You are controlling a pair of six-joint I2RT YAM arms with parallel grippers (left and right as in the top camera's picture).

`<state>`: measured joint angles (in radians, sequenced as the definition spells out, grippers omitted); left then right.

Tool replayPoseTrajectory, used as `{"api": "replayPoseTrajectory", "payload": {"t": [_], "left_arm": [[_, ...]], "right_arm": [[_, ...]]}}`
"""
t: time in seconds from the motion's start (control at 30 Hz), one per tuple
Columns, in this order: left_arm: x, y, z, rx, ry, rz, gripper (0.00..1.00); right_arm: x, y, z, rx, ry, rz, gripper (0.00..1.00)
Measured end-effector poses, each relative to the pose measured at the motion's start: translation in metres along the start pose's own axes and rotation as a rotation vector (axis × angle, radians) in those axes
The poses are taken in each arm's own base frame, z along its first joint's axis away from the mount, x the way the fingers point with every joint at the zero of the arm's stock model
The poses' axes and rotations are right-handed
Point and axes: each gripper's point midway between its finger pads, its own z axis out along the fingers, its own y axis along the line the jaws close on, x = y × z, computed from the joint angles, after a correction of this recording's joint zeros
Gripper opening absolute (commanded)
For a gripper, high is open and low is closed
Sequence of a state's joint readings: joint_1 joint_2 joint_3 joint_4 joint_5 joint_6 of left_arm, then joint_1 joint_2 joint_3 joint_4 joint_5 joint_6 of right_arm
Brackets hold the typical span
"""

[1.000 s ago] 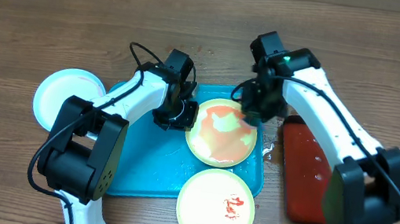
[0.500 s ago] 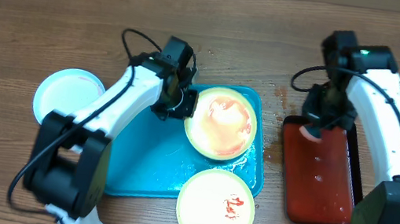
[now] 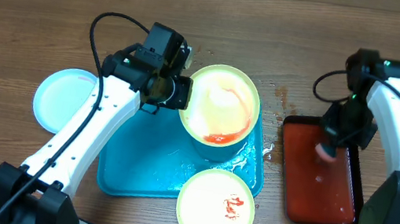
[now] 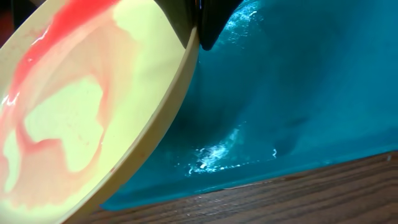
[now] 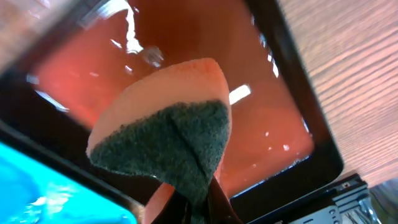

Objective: Clean dirty plates on tray and stack at the side
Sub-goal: 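Carry the sponge with the right gripper back to the red tray, then lift the yellow plate with the left gripper and tilt it up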

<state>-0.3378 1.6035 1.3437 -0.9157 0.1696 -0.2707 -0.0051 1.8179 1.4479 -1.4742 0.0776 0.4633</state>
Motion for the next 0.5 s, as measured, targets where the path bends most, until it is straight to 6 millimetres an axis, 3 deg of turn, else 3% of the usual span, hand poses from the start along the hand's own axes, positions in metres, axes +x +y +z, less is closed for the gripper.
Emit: {"api": "replayPoseTrajectory", "payload": {"t": [0.17,0.33,0.5], "left_arm": [[-0.002,0.009,0.0,-0.053,-0.013,-0.015,0.04],[-0.006,0.014,-0.002,-0.115,-0.038,-0.006,0.04],[-0.028,0.004,-0.026,-0.192,-0.121,0.043,0.04]], "right_arm": [[0.01,-0.003,0.022,0.017,0.043,-0.002,0.04],[0.016,-0.005,0.029,0.027,0.068,-0.004,0.04],[0.015,-0.005,0.03,0.025,0.063,-0.003,0.04]]}}
